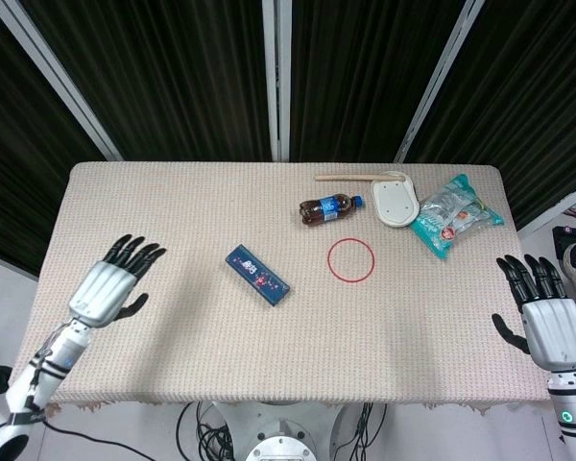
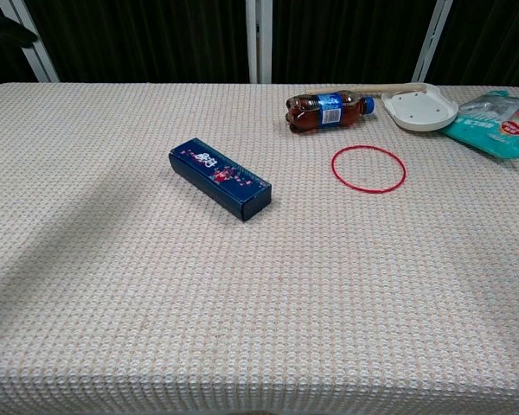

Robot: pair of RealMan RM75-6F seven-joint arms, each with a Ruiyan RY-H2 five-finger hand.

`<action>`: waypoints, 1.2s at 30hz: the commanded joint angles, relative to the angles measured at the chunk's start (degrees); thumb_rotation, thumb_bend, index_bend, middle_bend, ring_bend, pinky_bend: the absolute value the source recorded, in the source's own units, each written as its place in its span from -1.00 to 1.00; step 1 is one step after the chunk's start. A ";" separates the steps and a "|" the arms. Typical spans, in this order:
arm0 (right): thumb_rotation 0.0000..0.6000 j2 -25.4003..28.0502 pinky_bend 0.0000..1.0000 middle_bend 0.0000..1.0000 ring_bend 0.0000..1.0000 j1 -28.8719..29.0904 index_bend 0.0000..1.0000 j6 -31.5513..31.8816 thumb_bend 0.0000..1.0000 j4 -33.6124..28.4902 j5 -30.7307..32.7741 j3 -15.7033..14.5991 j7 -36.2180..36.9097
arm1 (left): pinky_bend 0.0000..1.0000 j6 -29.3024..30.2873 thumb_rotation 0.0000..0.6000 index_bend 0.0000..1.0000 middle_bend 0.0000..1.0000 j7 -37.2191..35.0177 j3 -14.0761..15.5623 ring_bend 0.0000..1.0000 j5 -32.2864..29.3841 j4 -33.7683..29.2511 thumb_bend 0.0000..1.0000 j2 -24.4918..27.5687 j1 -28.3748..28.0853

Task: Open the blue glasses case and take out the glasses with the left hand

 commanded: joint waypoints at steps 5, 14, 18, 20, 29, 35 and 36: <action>1.00 0.00 -1.00 -0.79 -1.00 -0.43 -1.00 0.28 -0.46 -0.09 -0.02 -0.52 -0.10 | -1.00 -22.76 1.00 -0.71 -0.69 -3.10 -6.55 -1.00 -11.45 5.74 0.44 -8.02 -18.71; 1.00 -0.10 -1.00 -0.79 -1.00 -1.04 -1.00 0.15 -0.44 0.53 1.31 -0.72 0.59 | -1.00 -33.78 1.00 -0.67 -0.62 -2.43 -7.61 -1.00 -21.13 16.68 0.46 -18.71 -29.95; 1.00 -0.38 -1.00 -0.79 -1.00 -0.99 -1.00 -0.29 -0.44 1.05 1.84 -0.70 1.00 | -1.00 -36.98 1.00 -0.63 -0.53 -0.58 -6.85 -1.00 -25.55 21.62 0.47 -22.64 -34.08; 1.00 -0.57 -1.00 -0.79 -1.00 -0.94 -1.00 -0.52 -0.44 1.36 2.08 -0.69 1.31 | -1.00 -38.16 1.00 -0.62 -0.47 0.37 -6.24 -1.00 -28.18 23.85 0.46 -24.12 -35.75; 1.00 -0.98 -1.00 -0.79 -1.00 -0.71 -1.00 -1.13 -0.42 2.48 2.66 -0.56 2.26 | -1.00 -40.00 1.00 -0.61 -0.30 3.37 -1.55 -1.00 -38.36 23.89 0.46 -23.27 -39.37; 1.00 -1.32 -1.00 -0.79 -1.00 -0.65 -1.00 -1.25 -0.42 3.01 2.48 -0.71 2.71 | -1.00 -36.32 1.00 -0.61 -0.27 5.07 2.45 -0.97 -43.34 17.58 0.46 -19.50 -39.15; 1.00 -1.38 -1.00 -0.79 -1.00 -0.65 -1.00 -1.22 -0.42 3.05 2.44 -0.73 2.74 | -1.00 -35.56 1.00 -0.61 -0.27 5.49 3.32 -0.97 -44.25 16.47 0.46 -18.86 -39.05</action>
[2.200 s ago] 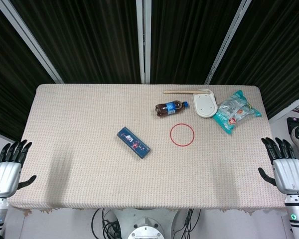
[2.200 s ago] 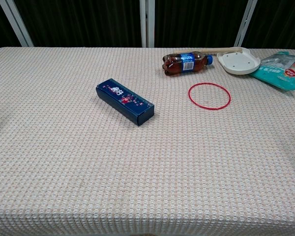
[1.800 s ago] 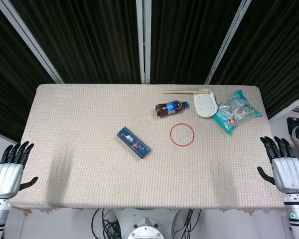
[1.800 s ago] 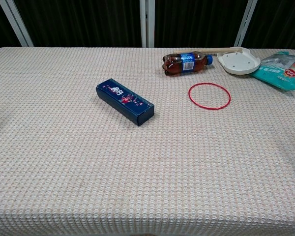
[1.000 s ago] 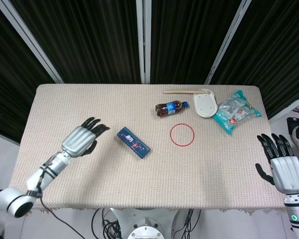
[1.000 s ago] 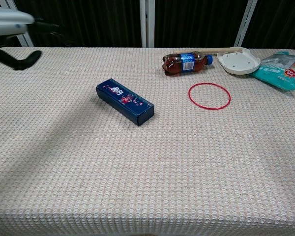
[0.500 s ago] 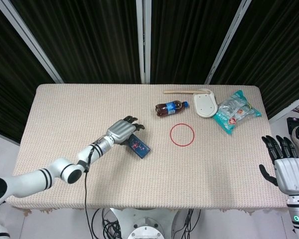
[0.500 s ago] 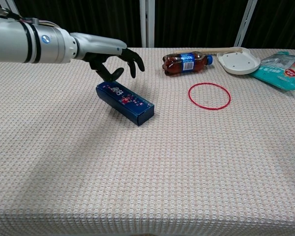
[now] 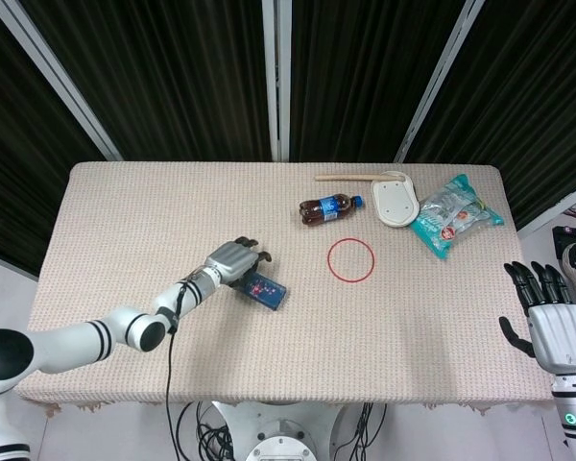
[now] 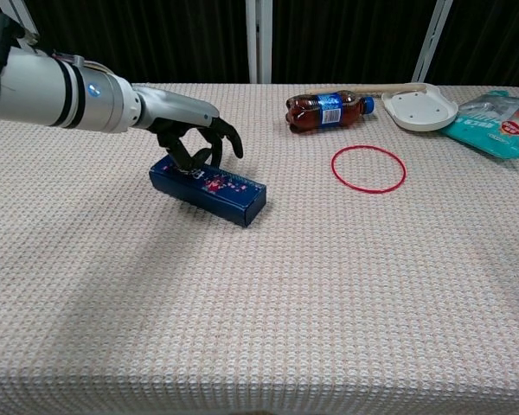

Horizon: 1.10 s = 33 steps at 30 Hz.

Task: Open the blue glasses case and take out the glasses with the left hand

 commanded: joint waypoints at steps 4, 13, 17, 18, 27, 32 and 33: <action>1.00 -0.15 -1.00 -0.79 -1.00 0.04 -1.00 0.18 -0.42 0.07 -0.41 -0.09 0.13 | -1.00 5.83 1.00 -0.61 -0.27 2.59 4.33 -0.95 -4.61 -7.05 0.43 3.91 0.65; 1.00 -0.24 -1.00 -0.79 -1.00 0.47 -1.00 -0.06 -0.42 0.30 -1.04 -0.16 0.95 | -1.00 21.64 1.00 -0.69 -0.53 3.20 4.65 -0.96 6.68 -16.30 -0.56 5.41 7.35; 1.00 -0.36 -1.00 -0.79 -1.00 0.51 -1.00 -0.02 -0.42 0.78 -1.18 -0.23 1.70 | -1.00 25.67 1.00 -0.72 -0.59 6.67 6.05 -0.96 10.68 -17.39 -0.68 4.14 9.15; 1.00 -0.41 -1.00 -0.79 -1.00 0.53 -1.00 -0.03 -0.42 0.88 -1.25 -0.27 1.83 | -1.00 25.91 1.00 -0.72 -0.59 7.64 6.27 -0.96 10.80 -17.26 -0.68 3.67 9.25; 1.00 -0.39 -1.00 -0.79 -1.00 0.08 -1.00 0.60 -0.42 1.67 -1.53 -0.62 2.92 | -1.00 23.84 1.00 -0.61 -0.55 11.64 4.87 -0.96 5.83 -14.27 -0.62 -0.37 8.71; 1.00 -0.45 -1.00 -0.79 -1.00 -0.36 -1.00 0.94 -0.42 2.08 -1.35 -0.83 3.35 | -1.00 22.53 1.00 -0.56 -0.52 11.77 4.11 -0.96 4.17 -13.04 -0.46 -0.85 8.50; 1.00 -0.52 -1.00 -0.79 -1.00 -0.42 -1.00 0.93 -0.42 2.19 -1.27 -0.87 3.46 | -1.00 22.31 1.00 -0.55 -0.51 11.82 4.00 -0.96 4.01 -12.89 -0.43 -0.87 8.48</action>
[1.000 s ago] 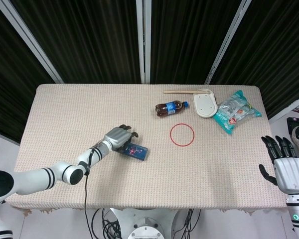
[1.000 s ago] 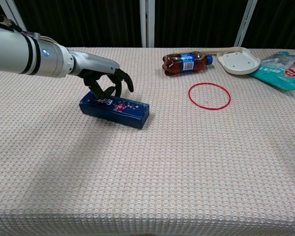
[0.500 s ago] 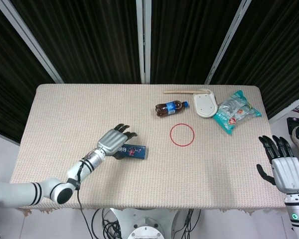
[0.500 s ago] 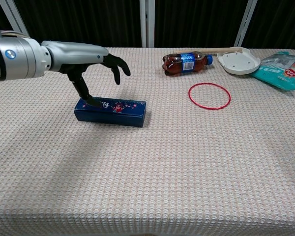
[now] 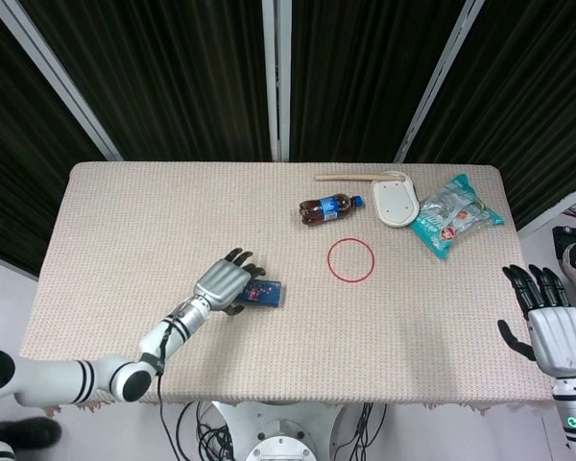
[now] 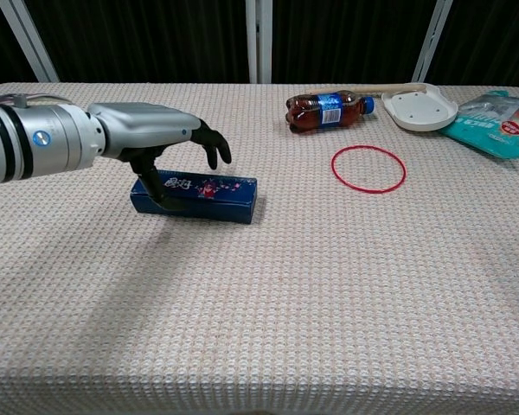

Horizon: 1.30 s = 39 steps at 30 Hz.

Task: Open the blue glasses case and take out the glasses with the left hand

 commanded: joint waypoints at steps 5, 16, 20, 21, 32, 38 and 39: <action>1.00 -0.26 -1.00 -0.79 -1.00 -0.23 -1.00 0.11 -0.42 0.43 0.19 -0.08 0.39 | -1.00 -1.24 1.00 -0.52 -0.41 0.53 -0.45 -0.89 -0.95 0.55 -0.36 -0.09 -0.28; 1.00 -0.18 -1.00 -0.79 -1.00 -0.11 -1.00 -0.29 -0.42 0.62 0.46 0.01 0.54 | -1.00 -2.39 1.00 -0.44 -0.36 1.94 -0.60 -0.88 -2.86 1.36 -0.30 -0.35 -0.75; 1.00 -0.27 -1.00 -0.79 -1.00 -0.01 -1.00 -0.59 -0.42 0.75 0.62 0.03 0.61 | -1.00 -2.58 1.00 -0.43 -0.36 2.26 -0.48 -0.88 -3.28 1.66 -0.30 -0.42 -0.76; 1.00 -0.28 -1.00 -0.79 -1.00 0.01 -1.00 -0.62 -0.42 0.77 0.66 0.04 0.63 | -1.00 -2.63 1.00 -0.43 -0.36 2.28 -0.45 -0.88 -3.33 1.79 -0.30 -0.46 -0.76; 1.00 -0.17 -1.00 -0.79 -1.00 -0.13 -1.00 -0.87 -0.42 0.60 1.03 -0.05 0.72 | -1.00 -4.89 1.00 -0.36 -0.27 0.88 -0.82 -0.81 -2.11 5.92 0.18 -0.94 -1.12; 1.00 -0.06 -1.00 -0.79 -1.00 -0.34 -1.00 -0.86 -0.42 0.45 1.18 -0.16 0.76 | -1.00 -6.52 1.00 -0.43 -0.30 -0.17 -1.55 -0.81 -2.18 7.61 0.38 -0.60 -1.71; 1.00 -0.05 -1.00 -0.79 -1.00 -0.35 -1.00 -0.90 -0.42 0.41 1.20 -0.18 0.75 | -1.00 -7.30 1.00 -0.49 -0.33 -0.10 -1.58 -0.81 -2.73 8.00 0.40 -0.41 -2.05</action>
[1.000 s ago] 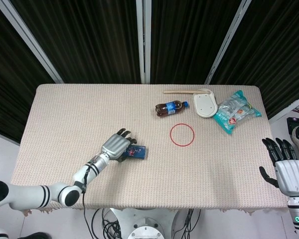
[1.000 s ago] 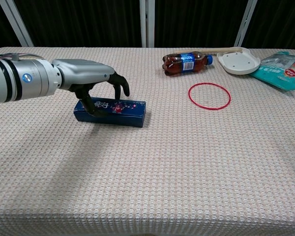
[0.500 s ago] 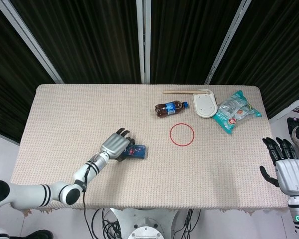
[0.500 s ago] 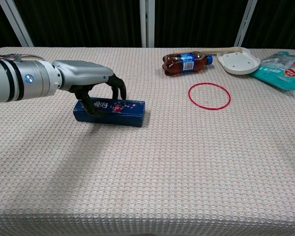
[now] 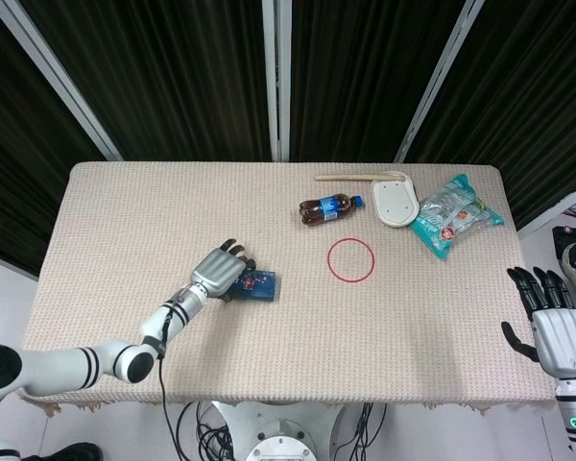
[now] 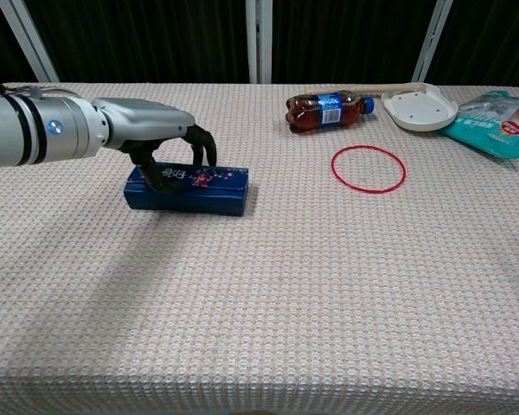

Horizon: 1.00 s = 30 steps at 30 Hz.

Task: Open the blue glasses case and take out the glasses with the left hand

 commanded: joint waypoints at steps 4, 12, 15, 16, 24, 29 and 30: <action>1.00 0.14 -1.00 -0.79 -1.00 -0.13 -1.00 0.02 -0.42 -0.26 0.08 -0.06 -0.04 | -1.00 -3.73 1.00 -0.72 -0.51 0.09 -0.44 -0.86 -3.55 2.04 0.42 0.79 -1.86; 1.00 0.38 -1.00 -0.78 -1.00 -0.60 -1.00 0.35 -0.42 -0.69 0.26 -0.17 -0.06 | -1.00 -5.81 1.00 -0.88 -0.71 0.37 -0.34 -1.00 -7.56 5.00 0.41 1.07 -3.78; 1.00 0.38 -1.00 -0.78 -1.00 -0.73 -1.00 0.55 -0.42 -0.80 0.22 -0.17 -0.15 | -1.00 -6.53 1.00 -0.89 -0.73 0.97 -0.10 -1.00 -9.93 6.69 0.41 0.95 -4.79; 1.00 0.38 -1.00 -0.78 -1.00 -0.78 -1.00 0.66 -0.42 -0.84 0.18 -0.17 -0.18 | -1.00 -6.65 1.00 -0.89 -0.73 1.06 -0.11 -1.00 -10.82 7.33 0.41 0.82 -5.06; 1.00 0.48 -1.00 -0.78 -1.00 -1.23 -1.00 1.67 -0.42 -0.77 -0.12 -0.04 -0.01 | -1.00 0.37 1.00 -0.72 -0.68 -5.06 -2.99 -1.00 -6.88 2.52 0.41 3.24 -1.26; 1.00 0.03 -1.00 -0.78 -1.00 -1.01 -1.00 1.48 -0.42 -0.30 -0.53 -0.09 0.36 | -1.00 5.35 1.00 -0.56 -0.47 -9.24 -2.66 -0.93 2.54 -5.10 0.41 5.31 2.62; 1.00 -0.12 -1.00 -0.78 -1.00 -0.94 -1.00 1.29 -0.42 -0.14 -0.55 -0.13 0.46 | -1.00 5.40 1.00 -0.54 -0.43 -9.89 -2.26 -0.91 4.49 -6.16 0.41 5.32 3.02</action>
